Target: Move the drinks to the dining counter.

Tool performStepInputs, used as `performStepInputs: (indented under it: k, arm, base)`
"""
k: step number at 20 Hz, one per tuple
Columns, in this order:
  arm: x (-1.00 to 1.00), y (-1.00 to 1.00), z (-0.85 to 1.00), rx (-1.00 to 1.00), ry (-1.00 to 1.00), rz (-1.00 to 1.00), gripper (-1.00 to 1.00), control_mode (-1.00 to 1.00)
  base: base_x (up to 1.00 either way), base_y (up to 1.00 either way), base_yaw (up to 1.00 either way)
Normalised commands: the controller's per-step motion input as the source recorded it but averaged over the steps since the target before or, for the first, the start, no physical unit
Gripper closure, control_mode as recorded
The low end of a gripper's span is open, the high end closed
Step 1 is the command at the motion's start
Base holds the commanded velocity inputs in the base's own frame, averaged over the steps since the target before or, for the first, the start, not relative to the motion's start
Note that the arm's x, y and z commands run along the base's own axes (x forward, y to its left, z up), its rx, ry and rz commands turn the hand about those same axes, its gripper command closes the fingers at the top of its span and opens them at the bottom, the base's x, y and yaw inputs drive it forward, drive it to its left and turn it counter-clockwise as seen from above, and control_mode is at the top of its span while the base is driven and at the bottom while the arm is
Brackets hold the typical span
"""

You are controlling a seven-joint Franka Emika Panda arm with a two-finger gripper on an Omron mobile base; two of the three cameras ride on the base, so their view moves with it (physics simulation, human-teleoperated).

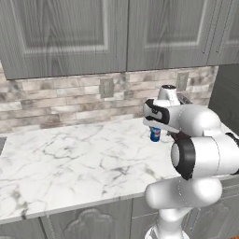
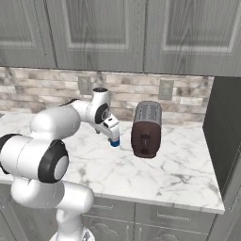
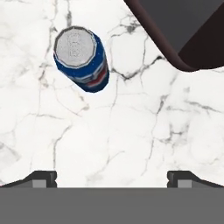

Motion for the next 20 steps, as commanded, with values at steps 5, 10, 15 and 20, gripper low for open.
performStepInputs:
  k: [5,10,15,20]
  arm:
    - [0.09,0.0,0.0,0.0,0.02,-0.03,-1.0,-1.0]
    - [0.2,0.0,0.0,0.0,0.0,-0.03,-1.0,-1.0]
    - [0.3,0.0,-0.05,0.0,0.0,-0.03,-1.0,-1.0]
    - [0.26,-0.04,-0.05,0.0,0.0,-0.02,-1.0,-1.0]
  base:
    - [0.0,0.0,0.0]
    - [0.0,0.0,0.0]
    - [0.0,0.0,0.0]
    - [0.0,0.0,0.0]
